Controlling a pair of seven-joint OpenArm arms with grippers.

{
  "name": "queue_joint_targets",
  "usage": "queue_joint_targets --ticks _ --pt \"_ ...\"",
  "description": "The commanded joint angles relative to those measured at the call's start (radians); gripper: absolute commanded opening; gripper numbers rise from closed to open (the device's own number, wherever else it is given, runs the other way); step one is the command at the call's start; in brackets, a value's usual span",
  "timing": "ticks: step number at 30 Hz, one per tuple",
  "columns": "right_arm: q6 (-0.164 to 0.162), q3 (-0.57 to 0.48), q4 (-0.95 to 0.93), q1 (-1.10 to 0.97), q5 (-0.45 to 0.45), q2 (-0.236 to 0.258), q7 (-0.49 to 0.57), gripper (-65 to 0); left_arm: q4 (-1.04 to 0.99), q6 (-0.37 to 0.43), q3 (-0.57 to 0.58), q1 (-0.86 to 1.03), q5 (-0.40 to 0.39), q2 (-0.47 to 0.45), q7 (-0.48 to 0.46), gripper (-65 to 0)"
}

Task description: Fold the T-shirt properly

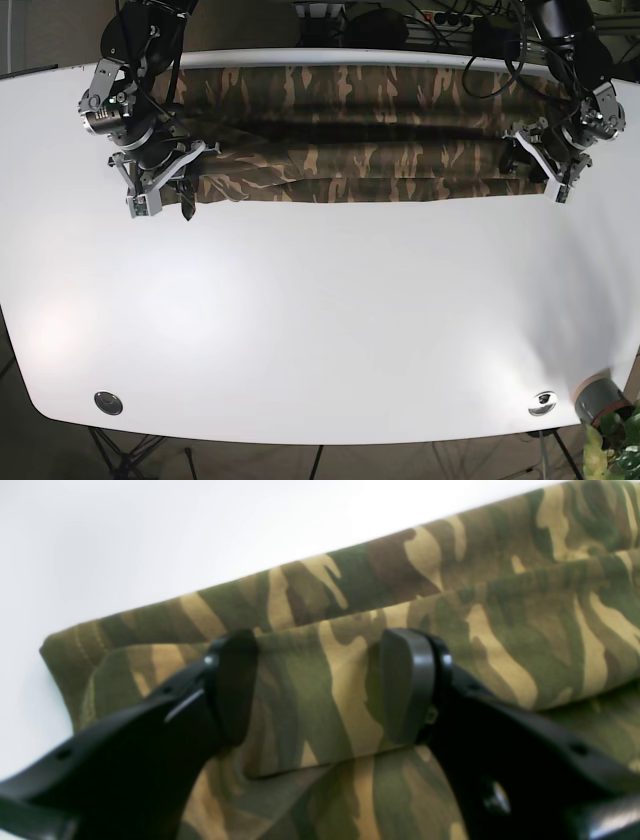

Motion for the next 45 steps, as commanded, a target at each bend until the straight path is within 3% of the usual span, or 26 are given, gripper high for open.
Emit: queue_joint_targets --ticks 1,8,15,18,24,28,32,36,40,45 --pt "0.005 0.003 0.028 -0.013 0.014 0.004 0.021 -62.6 -0.028 0.010 -0.006 -0.017 0.025 -0.017 0.022 -29.2" --pt "0.005 0.072 0.028 -0.040 0.014 -0.018 0.021 -60.4 -0.058 0.010 -0.006 -0.020 0.023 -0.046 0.022 -29.2" --pt "0.006 0.236 0.028 -0.039 0.014 -0.044 0.021 -35.0 -0.058 0.010 -0.006 -0.022 0.023 -0.049 0.022 -29.2" --pt "0.006 0.289 0.028 -0.036 0.014 -0.044 0.023 -29.5 -0.058 0.010 -0.006 -0.022 0.023 -0.049 0.022 -29.2" --pt "0.008 0.312 0.043 -0.039 0.028 -0.044 0.023 -27.9 -0.058 0.010 -0.001 -0.024 0.023 -0.046 0.022 -29.2" --pt "0.008 0.310 0.051 -0.057 0.151 -0.039 0.021 -27.9 -0.062 0.010 -0.001 -0.045 0.025 -0.044 0.022 -29.2" --pt "0.008 0.246 0.051 -0.088 0.292 -0.024 0.021 -27.9 -0.062 0.010 -0.001 -0.048 0.025 -0.044 0.022 -29.2" --pt "-0.001 0.106 0.043 -0.096 0.342 0.022 0.021 -27.9 -0.062 0.010 -0.001 -0.048 0.025 -0.044 0.022 -29.2" --pt "-0.003 -0.023 0.016 -0.086 0.264 0.022 0.021 -27.9 -0.062 0.010 -0.001 -0.048 0.025 -0.044 0.022 -29.2" --pt "-0.003 -0.129 -0.036 -0.076 0.066 0.018 0.021 -27.9 -0.062 0.010 -0.001 -0.048 0.025 -0.044 0.022 -29.2"
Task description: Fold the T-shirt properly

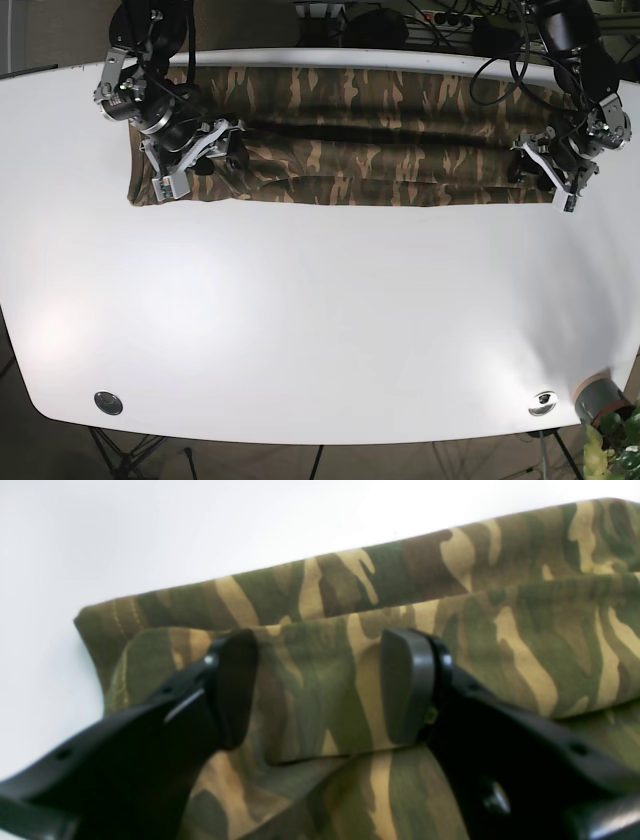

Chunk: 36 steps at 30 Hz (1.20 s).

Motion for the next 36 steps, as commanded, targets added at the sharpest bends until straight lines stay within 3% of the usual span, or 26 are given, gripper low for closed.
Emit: queue_joint_targets --ticks 1,8,15,24,29,36 --pt "0.006 -0.022 -0.003 0.005 -0.050 0.005 0.020 -27.9 0.004 0.006 -0.003 -0.002 0.017 -0.014 0.024 -29.2" --pt "0.006 -0.028 0.005 -0.076 -0.116 0.009 0.023 -28.1 0.003 0.006 -0.006 -0.002 0.017 -0.014 0.024 -29.2" --pt "0.006 0.065 -0.110 -0.081 -0.118 0.012 0.105 -28.1 0.003 0.006 -0.003 -0.002 0.017 -0.014 0.024 -29.2" --pt "0.006 0.077 -0.278 0.017 -0.118 0.072 0.168 -28.1 0.001 0.006 0.003 -0.016 0.017 -0.014 0.023 -29.0" --pt "0.006 0.079 -0.327 0.095 -0.118 0.089 0.171 -28.1 -0.003 0.006 0.083 -0.091 0.018 -0.019 0.023 -28.9" --pt "0.006 0.077 -0.344 0.161 -0.118 0.091 0.171 -28.1 -0.183 0.006 0.158 -0.254 0.018 -0.022 0.023 -28.7"
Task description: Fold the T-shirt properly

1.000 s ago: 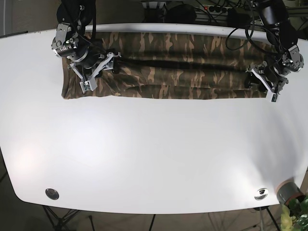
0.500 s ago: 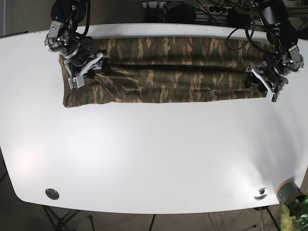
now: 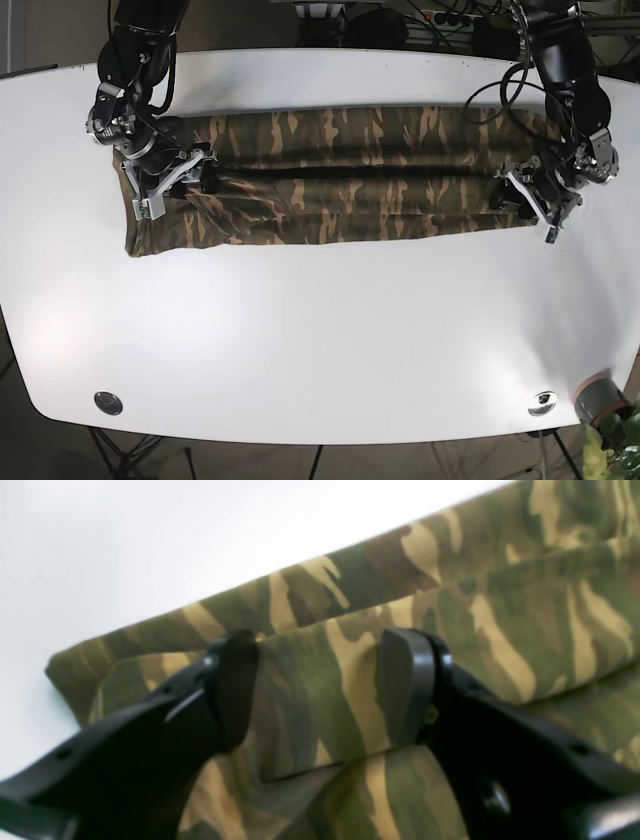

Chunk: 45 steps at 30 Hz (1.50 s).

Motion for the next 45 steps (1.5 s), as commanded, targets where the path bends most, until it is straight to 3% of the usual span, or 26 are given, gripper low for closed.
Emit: queue_joint_targets --ticks 1,8,11,15,17,25,30,36,45 --pt "-0.018 0.001 -0.002 0.011 -0.040 0.007 -0.041 -28.1 -0.063 0.007 0.029 -0.067 0.015 -0.011 0.012 -28.7" --pt "-0.013 0.000 0.021 0.010 -0.031 -0.014 -0.041 -28.1 0.003 0.007 -0.014 -0.112 -0.018 -0.030 0.020 -28.6" --pt "-0.009 0.001 0.030 0.007 -0.029 -0.019 -0.041 -28.1 0.076 0.007 -0.048 -0.112 -0.030 -0.030 0.069 -28.2" --pt "-0.009 0.001 0.058 0.002 -0.029 -0.019 -0.041 -28.1 0.158 0.007 -0.153 -0.106 -0.024 -0.030 0.161 -22.8" --pt "-0.009 0.001 0.061 0.004 -0.029 -0.020 -0.041 -28.1 0.159 0.007 -0.228 -0.092 -0.025 -0.028 0.167 -19.7" --pt "-0.009 0.001 0.061 0.007 -0.029 -0.022 -0.041 -28.1 0.135 0.007 -0.327 -0.024 -0.028 -0.025 0.173 -16.1" --pt "-0.009 0.000 0.061 0.013 -0.029 -0.023 -0.041 -28.1 0.030 0.007 -0.331 -0.027 -0.033 -0.022 0.170 -16.0" --pt "-0.009 0.003 0.055 0.013 -0.029 -0.031 -0.041 -28.1 -0.060 0.007 -0.326 -0.026 -0.096 -0.022 0.121 -16.3" --pt "-0.009 0.001 0.056 0.008 -0.029 -0.032 -0.041 -28.1 -0.151 0.007 -0.315 -0.041 -0.099 -0.022 0.089 -16.3"
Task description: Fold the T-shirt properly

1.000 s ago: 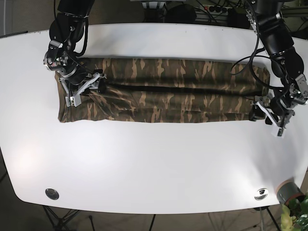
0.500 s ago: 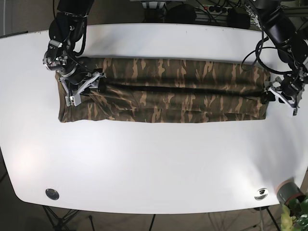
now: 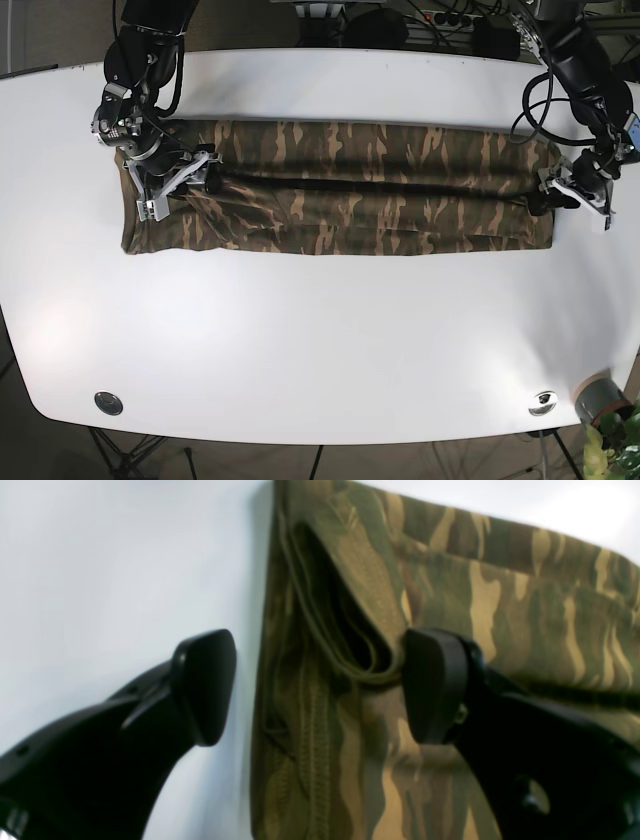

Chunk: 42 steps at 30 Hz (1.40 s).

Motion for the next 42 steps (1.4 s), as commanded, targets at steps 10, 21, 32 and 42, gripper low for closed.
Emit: queue_joint_targets --ticks 10,21,32,42 --pt "0.000 0.000 0.012 0.005 -0.003 0.003 -0.008 -28.1 -0.003 -0.001 0.041 -0.002 -0.013 -0.016 0.014 -32.5" --pt "0.000 0.000 0.010 0.007 -0.003 0.002 -0.008 -28.1 0.024 -0.001 0.046 0.006 -0.088 -0.019 0.017 -60.1" --pt "0.000 0.000 0.012 0.004 -0.003 0.002 -0.008 -28.1 0.554 -0.001 0.054 0.159 -0.082 0.109 0.067 -60.1" --pt "0.000 0.000 0.012 0.005 -0.003 0.000 -0.008 -28.1 0.836 -0.001 0.302 0.245 -0.081 0.222 0.067 -60.0"
